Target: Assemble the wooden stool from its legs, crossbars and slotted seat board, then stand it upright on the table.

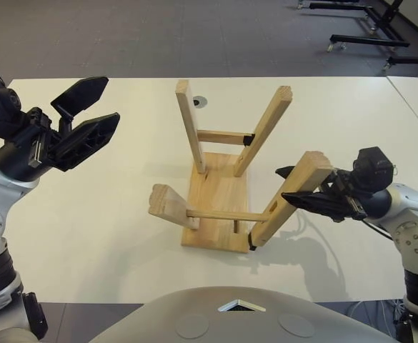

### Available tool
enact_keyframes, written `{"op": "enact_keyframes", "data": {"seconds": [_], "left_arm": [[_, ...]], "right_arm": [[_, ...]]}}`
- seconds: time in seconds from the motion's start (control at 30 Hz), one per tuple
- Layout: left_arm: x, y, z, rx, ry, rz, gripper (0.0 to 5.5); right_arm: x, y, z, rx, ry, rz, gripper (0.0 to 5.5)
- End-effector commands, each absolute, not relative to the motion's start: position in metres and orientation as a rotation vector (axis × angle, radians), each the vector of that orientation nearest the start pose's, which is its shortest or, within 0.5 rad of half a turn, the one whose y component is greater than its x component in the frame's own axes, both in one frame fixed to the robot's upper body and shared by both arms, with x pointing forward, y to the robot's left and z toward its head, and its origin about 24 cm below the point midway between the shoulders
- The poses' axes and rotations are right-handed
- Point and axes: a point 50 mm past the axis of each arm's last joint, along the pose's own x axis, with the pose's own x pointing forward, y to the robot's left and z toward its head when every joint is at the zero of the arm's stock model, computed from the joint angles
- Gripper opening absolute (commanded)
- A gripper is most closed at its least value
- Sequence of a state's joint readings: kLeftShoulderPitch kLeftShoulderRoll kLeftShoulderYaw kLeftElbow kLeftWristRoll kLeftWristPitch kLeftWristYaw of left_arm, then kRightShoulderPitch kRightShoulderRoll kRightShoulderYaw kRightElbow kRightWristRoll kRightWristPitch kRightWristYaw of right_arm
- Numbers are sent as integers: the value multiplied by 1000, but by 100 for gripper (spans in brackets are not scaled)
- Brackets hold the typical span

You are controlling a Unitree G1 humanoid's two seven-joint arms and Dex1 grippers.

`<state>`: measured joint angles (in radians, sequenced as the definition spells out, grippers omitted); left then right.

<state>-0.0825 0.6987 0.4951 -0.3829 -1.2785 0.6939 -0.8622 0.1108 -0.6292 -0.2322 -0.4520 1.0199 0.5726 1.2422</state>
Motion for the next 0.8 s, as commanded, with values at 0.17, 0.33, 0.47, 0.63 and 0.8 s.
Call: {"op": "enact_keyframes", "data": {"seconds": [0.17,0.33,0.47,0.63,0.8], "left_arm": [[218,247,208,-373,-151,-1074,540],[219,248,205,-388,-135,-1068,540],[221,248,205,-390,-123,-1071,540],[225,246,206,-394,-109,-1090,540],[227,245,206,-388,-97,-1103,540]], "right_arm": [[174,-193,156,366,-130,1422,205],[169,-181,153,393,-142,1434,205],[169,-176,153,408,-180,1421,205],[172,-175,128,399,-95,1379,205],[169,-177,104,332,1,1356,205]]}}
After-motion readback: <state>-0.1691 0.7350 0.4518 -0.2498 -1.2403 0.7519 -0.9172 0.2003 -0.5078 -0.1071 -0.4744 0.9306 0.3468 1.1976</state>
